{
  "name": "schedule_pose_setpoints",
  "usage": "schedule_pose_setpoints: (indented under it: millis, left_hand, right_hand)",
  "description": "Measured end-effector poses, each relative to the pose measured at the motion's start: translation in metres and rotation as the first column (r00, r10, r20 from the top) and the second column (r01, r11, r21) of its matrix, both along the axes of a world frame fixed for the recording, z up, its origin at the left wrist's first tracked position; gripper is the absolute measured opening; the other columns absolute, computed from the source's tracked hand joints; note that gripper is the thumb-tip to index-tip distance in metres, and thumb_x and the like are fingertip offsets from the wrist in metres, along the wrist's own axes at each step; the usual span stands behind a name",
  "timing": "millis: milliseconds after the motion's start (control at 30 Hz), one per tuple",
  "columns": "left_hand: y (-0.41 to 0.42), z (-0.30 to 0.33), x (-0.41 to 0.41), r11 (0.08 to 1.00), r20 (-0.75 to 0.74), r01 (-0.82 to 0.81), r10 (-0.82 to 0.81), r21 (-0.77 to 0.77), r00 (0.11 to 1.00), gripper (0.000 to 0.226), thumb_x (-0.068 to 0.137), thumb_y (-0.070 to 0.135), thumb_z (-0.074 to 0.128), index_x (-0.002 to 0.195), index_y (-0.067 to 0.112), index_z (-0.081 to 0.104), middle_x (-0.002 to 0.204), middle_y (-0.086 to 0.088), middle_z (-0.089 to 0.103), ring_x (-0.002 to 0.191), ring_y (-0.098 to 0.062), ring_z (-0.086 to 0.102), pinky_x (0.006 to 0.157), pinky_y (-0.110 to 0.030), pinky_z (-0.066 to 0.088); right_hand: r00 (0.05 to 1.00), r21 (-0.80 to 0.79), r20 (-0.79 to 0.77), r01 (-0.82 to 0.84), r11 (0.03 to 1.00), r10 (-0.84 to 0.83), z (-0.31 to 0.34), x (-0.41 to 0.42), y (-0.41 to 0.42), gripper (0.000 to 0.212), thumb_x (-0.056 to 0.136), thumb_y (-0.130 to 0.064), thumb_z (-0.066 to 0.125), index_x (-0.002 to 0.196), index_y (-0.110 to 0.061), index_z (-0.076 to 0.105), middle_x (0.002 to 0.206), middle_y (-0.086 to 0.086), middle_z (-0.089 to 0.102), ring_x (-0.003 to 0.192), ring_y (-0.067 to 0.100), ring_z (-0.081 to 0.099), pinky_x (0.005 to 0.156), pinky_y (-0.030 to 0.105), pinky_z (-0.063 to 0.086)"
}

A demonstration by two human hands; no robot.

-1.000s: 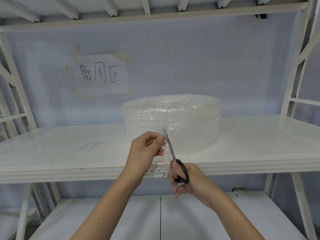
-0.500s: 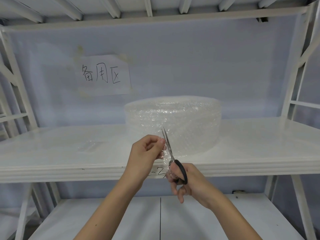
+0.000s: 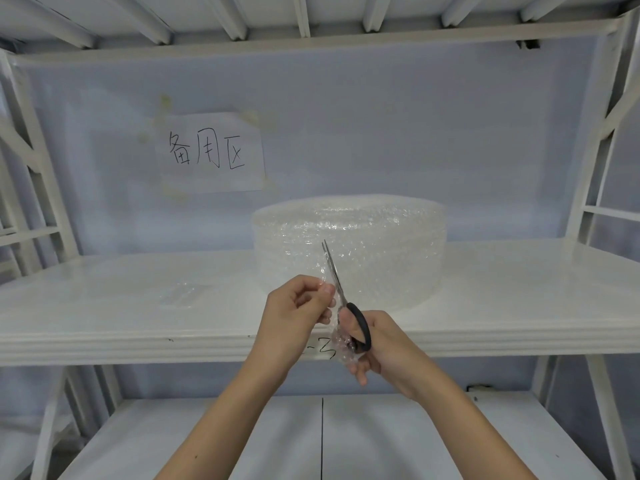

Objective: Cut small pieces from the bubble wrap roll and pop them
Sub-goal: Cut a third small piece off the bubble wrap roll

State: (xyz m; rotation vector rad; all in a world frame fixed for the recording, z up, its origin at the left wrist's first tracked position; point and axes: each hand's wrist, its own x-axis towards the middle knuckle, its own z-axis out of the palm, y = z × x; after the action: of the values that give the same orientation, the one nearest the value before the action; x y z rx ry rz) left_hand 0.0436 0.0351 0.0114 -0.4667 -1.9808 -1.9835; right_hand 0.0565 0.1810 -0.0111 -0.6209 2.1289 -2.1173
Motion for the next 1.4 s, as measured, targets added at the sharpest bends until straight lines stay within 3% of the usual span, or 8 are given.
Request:
schedule_pose_setpoints:
  millis: [133, 200, 300, 633, 867, 1000, 1200, 1400]
  left_hand:
    - [-0.001, -0.001, 0.000, 1.000, -0.024, 0.005, -0.006, -0.027, 1.000, 0.009, 0.091, 0.010, 0.064, 0.086, 0.005, 0.068, 0.068, -0.002, 0.068, 0.060, -0.011, 0.061, 0.060, -0.019, 0.054]
    - [0.000, -0.002, 0.002, 0.998, -0.037, 0.021, -0.023, -0.057, 0.999, 0.008, 0.091, 0.007, 0.064, 0.088, 0.000, 0.067, 0.067, -0.004, 0.067, 0.054, -0.007, 0.061, 0.057, -0.017, 0.052]
    - [-0.001, -0.004, 0.003, 0.998, -0.045, 0.022, -0.025, -0.066, 0.999, 0.009, 0.091, 0.007, 0.065, 0.090, -0.002, 0.067, 0.069, -0.005, 0.067, 0.053, -0.005, 0.061, 0.056, -0.016, 0.051]
    - [-0.011, -0.010, 0.000, 0.993, -0.031, 0.009, -0.013, -0.119, 0.999, 0.011, 0.090, 0.009, 0.066, 0.083, 0.000, 0.066, 0.064, -0.003, 0.067, 0.054, -0.008, 0.059, 0.058, -0.019, 0.051]
    - [-0.028, -0.021, 0.004, 0.989, 0.065, 0.061, -0.053, -0.132, 0.996, 0.012, 0.091, 0.011, 0.066, 0.082, 0.005, 0.070, 0.062, 0.000, 0.069, 0.055, -0.009, 0.061, 0.058, -0.021, 0.053]
    - [-0.037, -0.013, 0.001, 0.996, 0.079, 0.043, -0.037, -0.081, 0.996, 0.014, 0.091, 0.013, 0.065, 0.086, 0.004, 0.074, 0.069, -0.007, 0.073, 0.052, -0.014, 0.063, 0.054, -0.024, 0.054]
    - [-0.040, -0.006, -0.005, 0.994, 0.041, -0.006, 0.010, -0.105, 0.999, 0.016, 0.092, 0.017, 0.063, 0.087, 0.010, 0.077, 0.073, 0.002, 0.075, 0.057, -0.010, 0.061, 0.057, -0.023, 0.055]
    - [-0.040, -0.005, -0.006, 0.995, 0.031, -0.003, 0.006, -0.095, 1.000, 0.021, 0.096, 0.023, 0.058, 0.088, 0.013, 0.075, 0.061, 0.004, 0.067, 0.046, -0.013, 0.047, 0.048, -0.019, 0.044]
  right_hand:
    - [1.000, 0.003, 0.003, -0.010, 1.000, 0.010, 0.004, -0.001, -0.002, 0.045, 0.073, -0.064, 0.066, 0.061, -0.021, 0.067, 0.060, 0.005, 0.050, 0.044, 0.014, 0.050, 0.033, 0.023, 0.043]
    - [1.000, -0.015, 0.011, -0.015, 1.000, 0.015, 0.007, -0.003, -0.002, 0.058, 0.072, -0.066, 0.067, 0.078, -0.008, 0.067, 0.061, 0.002, 0.050, 0.044, 0.013, 0.049, 0.033, 0.023, 0.044]
    - [1.000, 0.017, -0.003, 0.001, 1.000, -0.001, 0.013, -0.005, -0.002, 0.075, 0.067, -0.070, 0.069, 0.080, 0.004, 0.063, 0.059, 0.006, 0.052, 0.043, 0.015, 0.049, 0.034, 0.023, 0.044]
    - [0.990, 0.112, -0.095, 0.116, 0.987, -0.106, 0.030, -0.008, -0.001, 0.055, 0.077, -0.067, 0.059, 0.061, -0.014, 0.056, 0.056, -0.002, 0.056, 0.040, 0.014, 0.048, 0.038, 0.024, 0.027]
    - [0.943, -0.100, -0.150, 0.283, 0.954, -0.296, 0.072, -0.002, 0.006, 0.061, 0.060, -0.068, 0.058, 0.064, -0.008, 0.067, 0.076, 0.003, 0.076, 0.037, 0.019, 0.055, 0.033, 0.022, 0.031]
    - [0.848, -0.034, -0.207, 0.492, 0.870, -0.488, 0.075, -0.002, 0.031, 0.053, 0.078, -0.059, 0.057, 0.078, -0.008, 0.073, 0.091, 0.001, 0.078, 0.049, 0.018, 0.068, 0.034, 0.024, 0.036]
    - [0.721, 0.171, -0.212, 0.692, 0.701, -0.660, 0.062, -0.014, 0.085, 0.042, 0.089, -0.046, 0.062, 0.084, -0.005, 0.071, 0.091, 0.012, 0.074, 0.067, 0.024, 0.071, 0.044, 0.029, 0.048]
    - [0.633, 0.517, -0.187, 0.714, 0.473, -0.751, 0.055, -0.016, 0.124, 0.059, 0.086, -0.051, 0.063, 0.076, 0.006, 0.068, 0.066, 0.015, 0.071, 0.049, 0.025, 0.063, 0.047, 0.027, 0.049]
